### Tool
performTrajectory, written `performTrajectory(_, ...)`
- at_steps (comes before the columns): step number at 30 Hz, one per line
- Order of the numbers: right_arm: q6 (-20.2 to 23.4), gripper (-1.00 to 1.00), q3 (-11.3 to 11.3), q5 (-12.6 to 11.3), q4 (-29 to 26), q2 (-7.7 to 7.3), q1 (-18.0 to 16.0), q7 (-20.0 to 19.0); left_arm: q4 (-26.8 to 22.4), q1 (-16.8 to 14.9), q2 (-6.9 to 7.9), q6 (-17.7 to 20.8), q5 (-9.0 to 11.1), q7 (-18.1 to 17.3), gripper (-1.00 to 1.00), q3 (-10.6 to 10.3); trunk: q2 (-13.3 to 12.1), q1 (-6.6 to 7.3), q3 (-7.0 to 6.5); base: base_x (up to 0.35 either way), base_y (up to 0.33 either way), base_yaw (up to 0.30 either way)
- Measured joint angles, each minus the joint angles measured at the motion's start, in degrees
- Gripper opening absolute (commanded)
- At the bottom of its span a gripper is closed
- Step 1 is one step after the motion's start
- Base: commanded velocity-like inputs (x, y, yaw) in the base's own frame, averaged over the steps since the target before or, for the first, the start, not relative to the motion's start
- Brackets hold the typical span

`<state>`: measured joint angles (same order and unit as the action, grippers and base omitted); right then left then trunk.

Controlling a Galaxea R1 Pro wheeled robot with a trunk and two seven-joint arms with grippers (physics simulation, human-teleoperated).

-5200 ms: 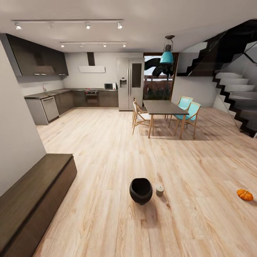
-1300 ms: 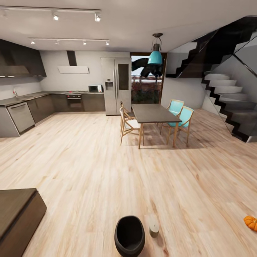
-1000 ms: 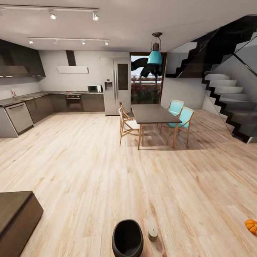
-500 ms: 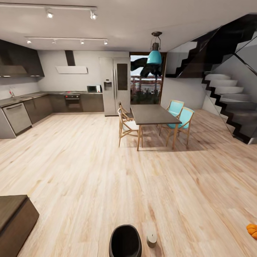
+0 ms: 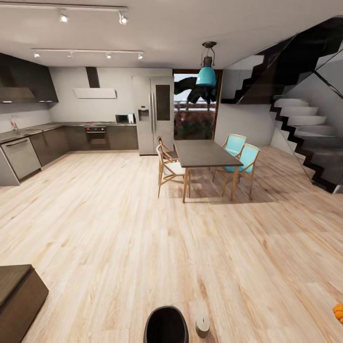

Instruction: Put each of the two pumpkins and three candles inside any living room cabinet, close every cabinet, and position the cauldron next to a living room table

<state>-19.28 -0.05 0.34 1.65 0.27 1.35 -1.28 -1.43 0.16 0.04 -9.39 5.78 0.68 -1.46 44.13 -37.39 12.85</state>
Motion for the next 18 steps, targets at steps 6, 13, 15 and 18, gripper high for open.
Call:
performTrajectory(6,-0.01,1.00,0.00,0.00,0.00,0.00,0.00,0.00,0.00,0.02,-0.11,-0.08,-0.03,-0.02,1.00,0.00,0.00,-0.02,0.00,0.025,-0.002,0.000)
performTrajectory(13,-0.01,1.00,0.03,0.00,0.00,-0.08,0.00,0.00,0.00,0.00,-0.44,-0.09,0.37,-0.13,1.00,0.05,0.00,-0.02,0.00,0.001,0.000,0.000)
performTrajectory(15,-0.01,1.00,0.04,0.04,0.00,-0.08,0.00,0.00,0.00,0.00,-0.46,-0.06,0.41,-0.13,1.00,0.07,0.00,-0.02,0.00,0.000,0.000,0.000)
performTrajectory(18,0.04,1.00,0.18,0.55,-0.04,-0.06,0.00,-0.03,-0.70,-0.07,-0.49,0.12,0.43,-0.30,1.00,0.03,0.00,-0.02,0.00,0.000,0.000,0.000)
